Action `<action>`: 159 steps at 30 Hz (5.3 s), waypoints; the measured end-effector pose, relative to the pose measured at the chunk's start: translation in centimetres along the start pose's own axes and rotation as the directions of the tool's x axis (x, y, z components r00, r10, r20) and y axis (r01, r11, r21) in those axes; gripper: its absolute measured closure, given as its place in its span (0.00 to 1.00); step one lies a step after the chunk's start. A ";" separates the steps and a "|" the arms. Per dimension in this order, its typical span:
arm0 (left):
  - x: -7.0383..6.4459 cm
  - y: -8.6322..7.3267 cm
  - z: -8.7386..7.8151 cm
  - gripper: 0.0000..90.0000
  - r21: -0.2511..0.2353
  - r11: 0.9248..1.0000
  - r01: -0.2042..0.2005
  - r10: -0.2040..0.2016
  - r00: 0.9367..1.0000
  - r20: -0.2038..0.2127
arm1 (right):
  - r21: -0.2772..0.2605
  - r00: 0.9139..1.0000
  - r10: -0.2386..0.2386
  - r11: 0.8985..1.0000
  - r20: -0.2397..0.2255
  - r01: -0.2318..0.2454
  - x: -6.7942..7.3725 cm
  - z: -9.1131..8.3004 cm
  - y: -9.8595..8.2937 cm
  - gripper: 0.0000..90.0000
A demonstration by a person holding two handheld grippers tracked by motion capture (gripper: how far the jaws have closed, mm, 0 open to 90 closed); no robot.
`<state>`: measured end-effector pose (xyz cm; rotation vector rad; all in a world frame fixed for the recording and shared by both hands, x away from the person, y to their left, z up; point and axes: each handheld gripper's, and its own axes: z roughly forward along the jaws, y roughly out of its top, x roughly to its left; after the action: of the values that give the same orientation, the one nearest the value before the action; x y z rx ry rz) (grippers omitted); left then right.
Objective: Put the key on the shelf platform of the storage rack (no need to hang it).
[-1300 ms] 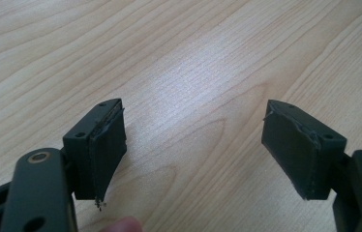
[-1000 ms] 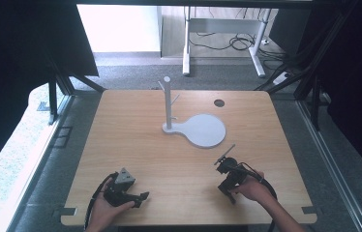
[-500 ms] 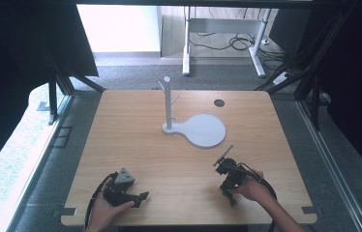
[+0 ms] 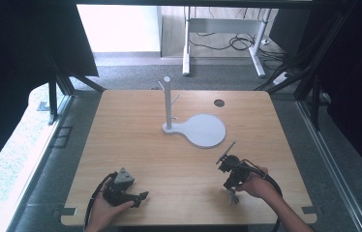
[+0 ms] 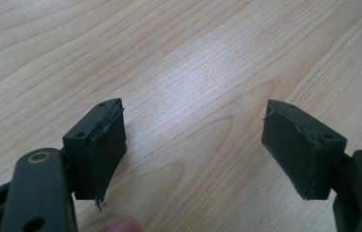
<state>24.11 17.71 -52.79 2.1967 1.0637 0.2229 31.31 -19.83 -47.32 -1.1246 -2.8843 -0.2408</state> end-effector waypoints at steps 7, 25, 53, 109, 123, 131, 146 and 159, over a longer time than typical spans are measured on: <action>0.1 0.0 0.0 0.27 -0.002 1.000 0.002 -0.002 1.000 0.000 | -0.032 1.000 0.006 0.999 0.010 -0.005 -0.4 -2.4 0.0 1.00; 0.2 -0.1 -0.1 0.27 -0.004 1.000 0.008 -0.008 1.000 -0.004 | -0.064 0.999 0.002 0.998 0.032 0.000 -1.1 -5.2 0.6 1.00; 0.5 -0.2 -0.1 0.27 0.003 1.000 0.006 -0.006 1.000 -0.011 | -0.106 0.999 0.003 0.994 0.037 0.001 -2.9 -6.9 4.0 1.00; 1.0 -0.3 -0.2 0.27 0.004 1.000 0.019 -0.019 1.000 -0.008 | -0.081 0.997 0.064 0.995 0.051 -0.060 -6.9 -6.3 11.8 1.00; 1.1 -0.3 -0.2 0.27 0.009 1.000 0.019 -0.019 1.000 -0.007 | -0.072 0.996 0.081 0.994 0.047 -0.078 -7.8 -5.8 12.8 1.00; 1.2 -0.3 -0.3 0.27 0.006 1.000 0.022 -0.022 1.000 -0.006 | -0.087 0.994 0.100 0.991 0.035 -0.097 -8.4 -5.5 13.2 1.00; 1.2 -0.3 -0.3 0.26 -0.002 1.000 0.022 -0.022 1.000 -0.003 | -0.091 0.994 0.110 0.990 0.022 -0.107 -9.0 -5.2 14.9 1.00; 1.3 -0.4 -0.4 0.27 -0.008 1.000 0.023 -0.023 1.000 -0.002 | -0.107 0.992 0.123 0.987 0.021 -0.120 -9.8 -4.3 16.6 1.00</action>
<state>24.53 19.04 -52.86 2.1763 1.0868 0.2194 49.71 -15.03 -41.79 -1.3254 -2.8426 -0.3801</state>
